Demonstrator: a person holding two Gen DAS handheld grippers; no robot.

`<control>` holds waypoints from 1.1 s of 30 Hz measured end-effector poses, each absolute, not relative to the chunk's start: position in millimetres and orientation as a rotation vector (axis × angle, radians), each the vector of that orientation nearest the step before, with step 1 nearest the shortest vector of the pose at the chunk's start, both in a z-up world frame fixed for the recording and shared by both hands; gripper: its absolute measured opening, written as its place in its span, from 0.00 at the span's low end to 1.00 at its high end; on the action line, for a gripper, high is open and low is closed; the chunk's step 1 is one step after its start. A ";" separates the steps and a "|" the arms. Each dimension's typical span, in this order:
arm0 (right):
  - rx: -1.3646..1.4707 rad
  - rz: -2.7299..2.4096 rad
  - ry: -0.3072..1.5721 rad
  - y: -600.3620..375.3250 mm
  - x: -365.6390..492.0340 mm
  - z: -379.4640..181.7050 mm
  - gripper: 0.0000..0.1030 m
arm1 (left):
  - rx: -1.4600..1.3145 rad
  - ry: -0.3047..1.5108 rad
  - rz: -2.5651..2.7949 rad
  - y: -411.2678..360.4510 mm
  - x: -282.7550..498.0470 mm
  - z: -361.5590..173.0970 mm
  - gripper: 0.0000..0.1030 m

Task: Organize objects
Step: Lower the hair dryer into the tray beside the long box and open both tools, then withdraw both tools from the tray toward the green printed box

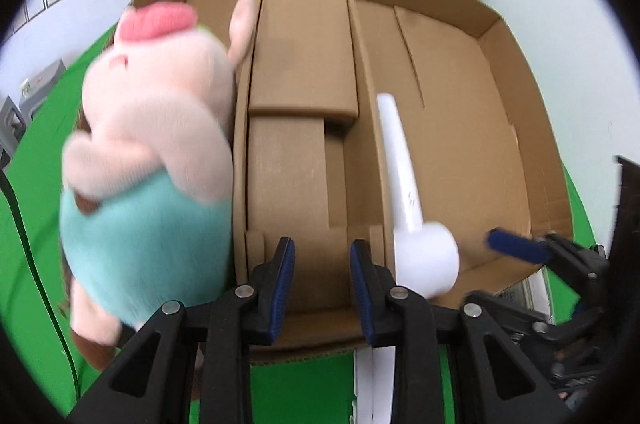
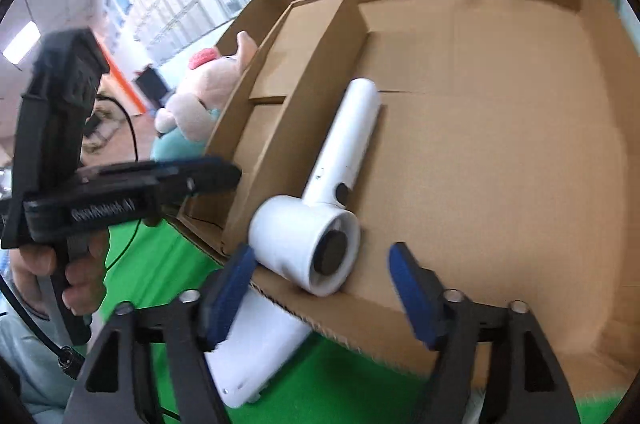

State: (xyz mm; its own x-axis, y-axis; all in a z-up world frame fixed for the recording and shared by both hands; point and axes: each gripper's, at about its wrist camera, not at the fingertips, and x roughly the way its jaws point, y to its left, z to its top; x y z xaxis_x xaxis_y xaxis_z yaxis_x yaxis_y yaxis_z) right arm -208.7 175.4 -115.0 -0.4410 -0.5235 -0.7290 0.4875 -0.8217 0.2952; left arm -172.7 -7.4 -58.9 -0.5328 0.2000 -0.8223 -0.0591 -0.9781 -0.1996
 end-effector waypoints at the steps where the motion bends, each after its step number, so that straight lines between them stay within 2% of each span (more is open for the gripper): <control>1: 1.163 -2.276 -0.049 176.4 -204.6 -113.6 0.77 | -1.422 -0.210 2.627 -5.5 -169.8 -59.8 0.24; 4: 1.169 -2.345 -0.026 180.6 -191.3 -109.4 0.80 | -1.450 -0.265 2.606 -4.1 -168.2 -65.0 0.19; 9: 1.153 -2.428 0.027 185.9 -168.2 -104.9 0.82 | -1.477 -0.283 2.601 -0.6 -167.1 -72.5 0.18; 13: 1.114 -2.471 0.056 187.3 -151.7 -100.1 0.89 | -1.445 -0.253 2.632 0.6 -161.9 -67.3 0.21; 15: 1.070 -2.508 0.079 184.7 -144.2 -96.9 0.96 | -1.375 -0.180 2.724 1.3 -152.6 -55.4 0.22; 17: 1.034 -2.551 0.112 184.3 -135.8 -93.8 0.99 | -1.279 -0.137 2.799 1.6 -140.2 -41.1 0.32; 18: 1.017 -2.575 0.127 184.0 -130.1 -91.8 0.99 | -1.180 -0.120 2.855 1.6 -128.4 -28.4 0.49; 19: 0.999 -2.599 0.137 184.2 -125.2 -90.0 0.99 | -1.106 -0.112 2.902 1.5 -118.5 -20.6 0.73; 20: 0.980 -2.624 0.151 184.0 -120.6 -87.6 0.99 | -1.012 -0.105 2.968 1.3 -107.8 -10.9 0.83; 21: 0.951 -2.656 0.173 183.9 -115.2 -84.8 0.99 | -0.907 -0.097 3.041 2.7 -94.6 -1.8 0.87; 25: 0.811 -2.791 0.185 190.4 -87.9 -67.6 0.99 | -0.765 0.016 3.085 15.3 -69.3 13.3 0.88; 30: 0.762 -2.808 0.175 197.2 -64.9 -56.3 0.95 | -0.644 -0.017 3.105 21.6 -47.3 16.4 0.86; 31: 0.767 -2.805 0.169 197.9 -63.0 -56.7 0.86 | -0.635 -0.020 3.104 22.3 -44.1 16.4 0.75; 32: 0.777 -2.802 0.157 198.8 -61.8 -57.3 0.71 | -0.634 -0.017 3.100 22.4 -42.3 16.0 0.62; 33: 0.794 -2.798 0.141 200.4 -60.2 -58.5 0.62 | -0.643 -0.007 3.089 24.3 -42.6 15.8 0.31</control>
